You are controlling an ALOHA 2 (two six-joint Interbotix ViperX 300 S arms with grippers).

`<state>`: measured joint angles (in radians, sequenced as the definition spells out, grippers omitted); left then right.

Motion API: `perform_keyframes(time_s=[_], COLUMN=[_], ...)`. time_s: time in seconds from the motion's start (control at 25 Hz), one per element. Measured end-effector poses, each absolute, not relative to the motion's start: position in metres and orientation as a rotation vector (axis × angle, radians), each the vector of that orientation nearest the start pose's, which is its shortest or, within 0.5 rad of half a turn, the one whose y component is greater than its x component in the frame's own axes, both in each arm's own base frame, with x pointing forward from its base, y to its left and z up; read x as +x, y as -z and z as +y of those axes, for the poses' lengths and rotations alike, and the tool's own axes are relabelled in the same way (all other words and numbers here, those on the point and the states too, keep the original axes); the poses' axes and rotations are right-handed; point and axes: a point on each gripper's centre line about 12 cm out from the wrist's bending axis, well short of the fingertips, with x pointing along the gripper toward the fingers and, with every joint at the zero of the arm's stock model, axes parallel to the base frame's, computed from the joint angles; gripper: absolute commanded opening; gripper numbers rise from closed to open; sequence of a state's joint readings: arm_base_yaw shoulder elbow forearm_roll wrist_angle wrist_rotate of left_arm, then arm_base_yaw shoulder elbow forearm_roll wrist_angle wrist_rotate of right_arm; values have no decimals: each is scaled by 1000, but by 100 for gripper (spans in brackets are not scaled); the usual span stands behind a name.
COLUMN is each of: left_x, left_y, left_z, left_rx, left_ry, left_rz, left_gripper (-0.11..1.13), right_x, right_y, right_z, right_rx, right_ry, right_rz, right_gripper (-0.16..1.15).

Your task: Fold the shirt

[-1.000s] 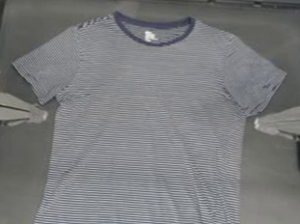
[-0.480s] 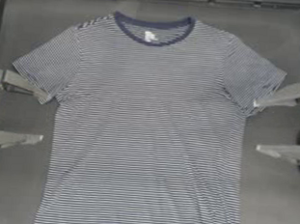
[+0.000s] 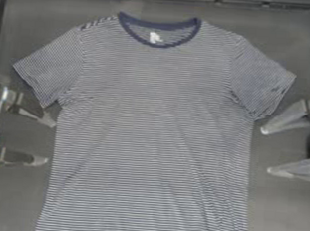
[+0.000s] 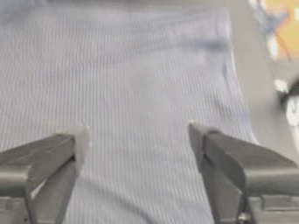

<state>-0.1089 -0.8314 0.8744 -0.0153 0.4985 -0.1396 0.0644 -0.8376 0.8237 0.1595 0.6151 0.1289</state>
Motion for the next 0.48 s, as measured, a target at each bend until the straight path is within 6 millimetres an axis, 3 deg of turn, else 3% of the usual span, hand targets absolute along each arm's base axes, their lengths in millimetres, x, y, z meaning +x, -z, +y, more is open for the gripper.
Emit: perform_keyframes(time_s=[0.24,0.48], left_x=[227,230], left_y=[-286,-279], left_z=[-43,-73], left_rx=[-201,-187], left_ry=[43,-9], left_rz=[750,847], left_gripper=[85,81], right_x=[224,236], right_y=[-304,-292], right_z=[45,89], right_rx=[298,204], right_ry=[-12,129], right_rz=[859,1007], right_gripper=[98,98])
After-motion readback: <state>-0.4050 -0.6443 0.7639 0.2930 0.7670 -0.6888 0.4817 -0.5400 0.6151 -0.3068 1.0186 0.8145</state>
